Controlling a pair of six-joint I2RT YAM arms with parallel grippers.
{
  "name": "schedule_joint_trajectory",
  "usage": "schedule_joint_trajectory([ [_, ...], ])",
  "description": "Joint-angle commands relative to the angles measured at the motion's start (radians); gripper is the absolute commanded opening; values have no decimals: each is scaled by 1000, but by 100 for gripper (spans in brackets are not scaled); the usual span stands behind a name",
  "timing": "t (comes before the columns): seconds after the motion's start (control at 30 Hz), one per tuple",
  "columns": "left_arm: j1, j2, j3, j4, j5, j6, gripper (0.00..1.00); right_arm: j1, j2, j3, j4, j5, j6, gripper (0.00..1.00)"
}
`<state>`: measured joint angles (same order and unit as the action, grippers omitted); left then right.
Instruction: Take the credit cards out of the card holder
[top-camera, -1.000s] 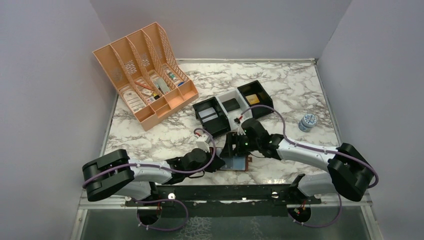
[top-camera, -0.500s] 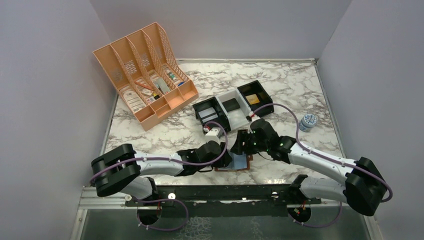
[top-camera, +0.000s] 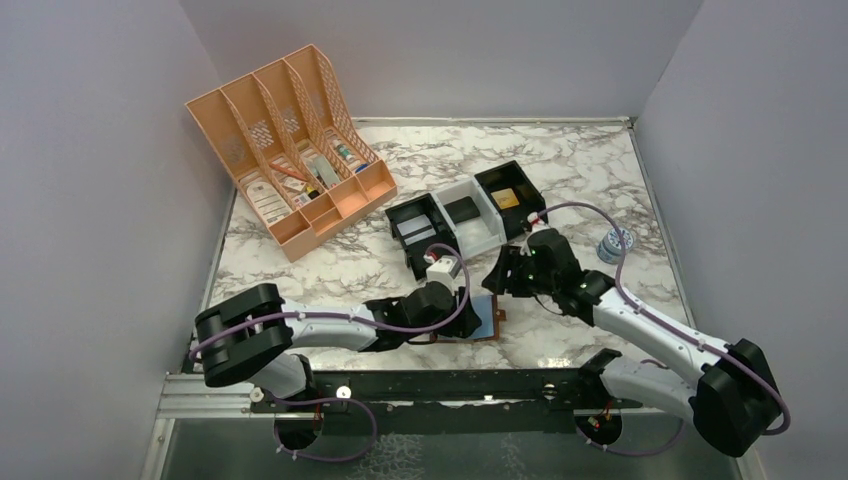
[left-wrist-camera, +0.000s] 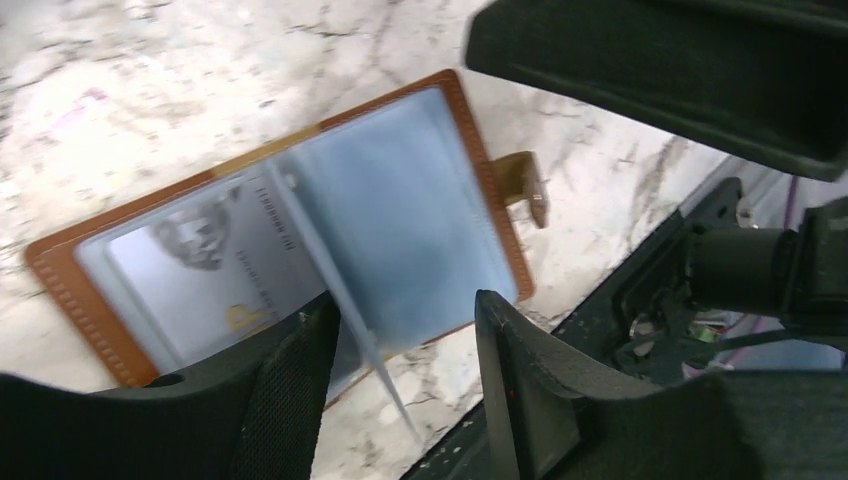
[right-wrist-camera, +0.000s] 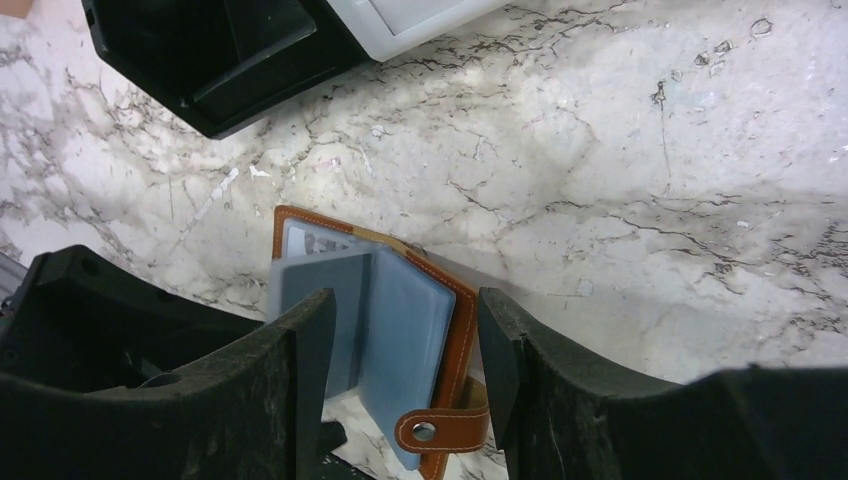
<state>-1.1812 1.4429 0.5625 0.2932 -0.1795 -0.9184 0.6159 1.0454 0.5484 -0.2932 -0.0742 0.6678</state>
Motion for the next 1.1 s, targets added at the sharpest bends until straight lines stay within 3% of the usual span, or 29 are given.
schedule_joint_trajectory([
  [0.0, -27, 35, 59, 78, 50, 38, 56, -11, -43, -13, -30, -3, -19, 54],
  [0.3, -47, 86, 67, 111, 60, 35, 58, -10, -122, -33, -24, -71, -37, 55],
  [0.53, -49, -53, -28, 112, -14, 26, 59, -10, -86, -33, 26, -219, -64, 47],
  [0.87, -46, -176, -121, 44, -105, 0, 67, -10, 18, -45, 129, -425, -108, 40],
  [1.07, -41, -172, -109, 31, -107, 8, 69, -10, 105, -74, 80, -308, -78, 33],
])
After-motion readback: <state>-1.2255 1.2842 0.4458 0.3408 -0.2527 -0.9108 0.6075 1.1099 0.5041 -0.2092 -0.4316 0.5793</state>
